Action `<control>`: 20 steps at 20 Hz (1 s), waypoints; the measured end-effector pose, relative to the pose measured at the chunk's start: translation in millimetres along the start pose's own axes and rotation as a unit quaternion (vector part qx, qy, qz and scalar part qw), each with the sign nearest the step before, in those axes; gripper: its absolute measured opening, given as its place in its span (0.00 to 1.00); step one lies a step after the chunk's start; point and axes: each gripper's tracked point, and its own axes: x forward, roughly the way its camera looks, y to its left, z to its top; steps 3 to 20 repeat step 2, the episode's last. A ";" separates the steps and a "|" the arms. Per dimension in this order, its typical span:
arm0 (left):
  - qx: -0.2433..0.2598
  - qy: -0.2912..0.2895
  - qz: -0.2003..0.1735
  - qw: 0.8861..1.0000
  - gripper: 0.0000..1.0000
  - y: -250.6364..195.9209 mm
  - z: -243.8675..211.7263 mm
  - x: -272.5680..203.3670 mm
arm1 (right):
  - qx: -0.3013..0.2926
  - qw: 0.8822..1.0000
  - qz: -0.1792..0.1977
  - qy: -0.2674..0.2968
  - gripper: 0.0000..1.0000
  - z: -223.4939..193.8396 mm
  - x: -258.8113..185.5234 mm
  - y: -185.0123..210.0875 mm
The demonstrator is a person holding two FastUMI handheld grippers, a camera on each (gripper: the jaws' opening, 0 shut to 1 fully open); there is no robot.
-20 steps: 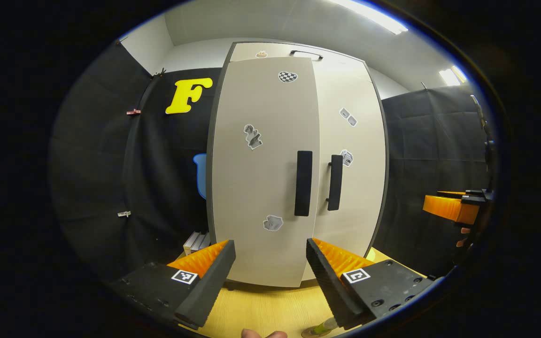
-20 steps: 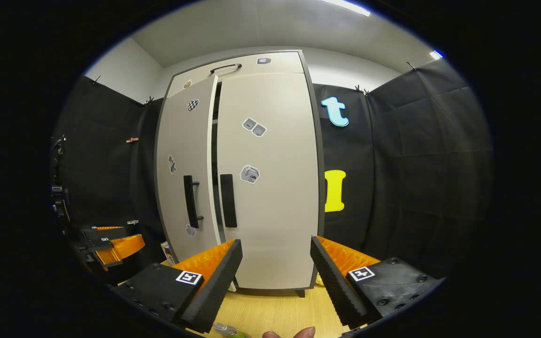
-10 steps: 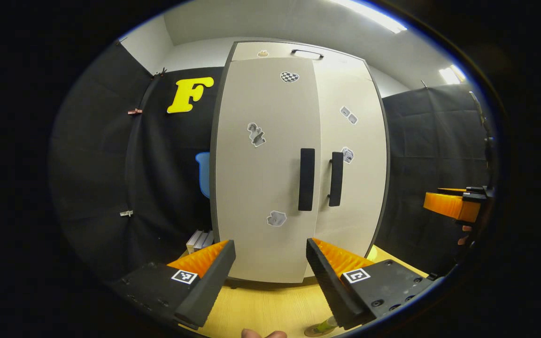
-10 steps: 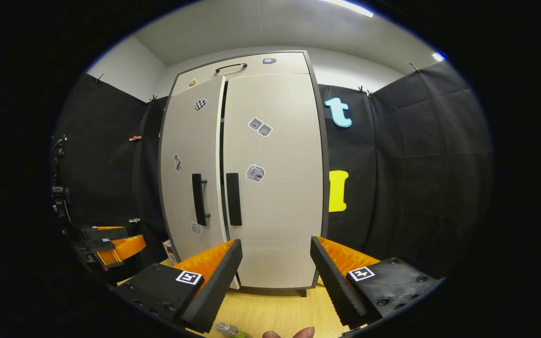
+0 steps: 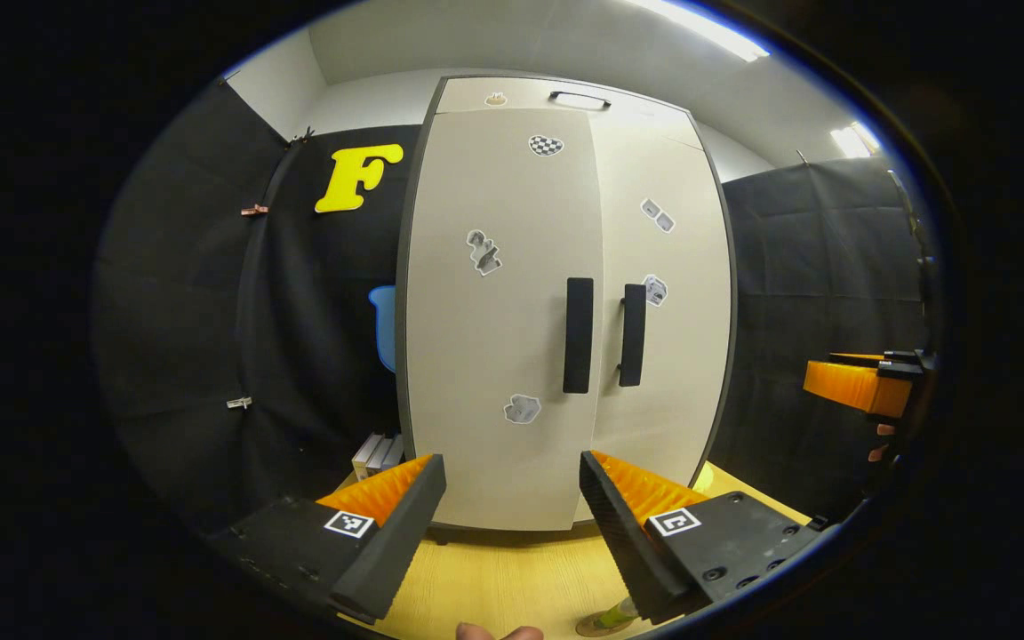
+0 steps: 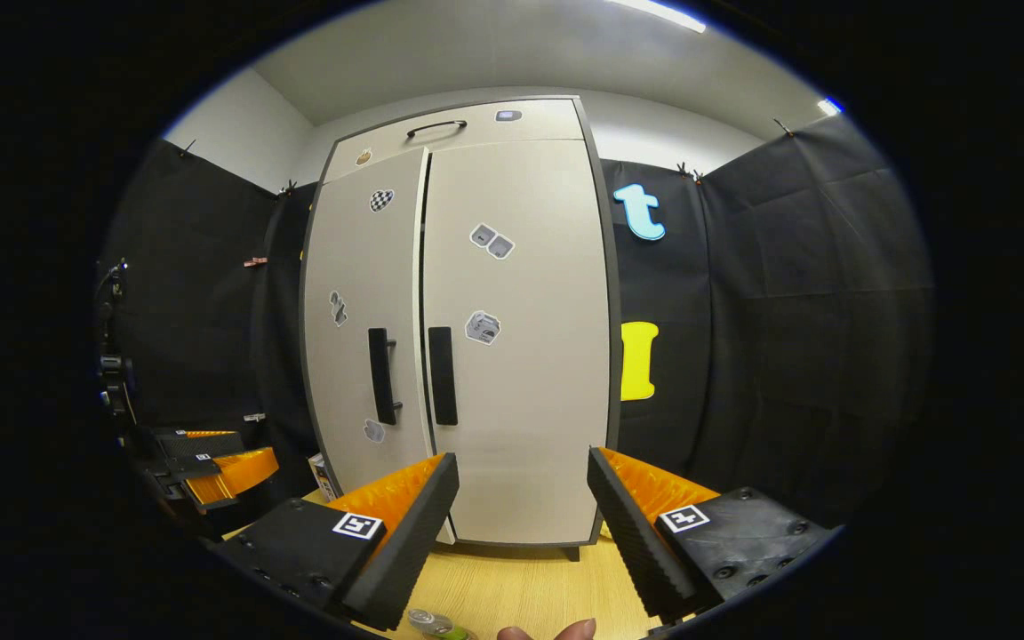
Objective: Grasp the bottle in the cabinet with the left hand and place it on the coaster, then close the right door with the right hand and the left door with the left hand.
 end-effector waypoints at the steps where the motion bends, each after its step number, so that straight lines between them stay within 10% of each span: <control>1: 0.001 0.000 0.000 1.000 0.96 0.4 0.4 -0.1 | 0.001 1.000 0.001 0.000 0.97 0.6 -0.3 0.7; 20: 0.002 0.000 0.000 1.000 0.96 0.2 -0.2 -0.9 | 0.001 1.000 0.002 0.000 0.97 0.0 -0.8 1.4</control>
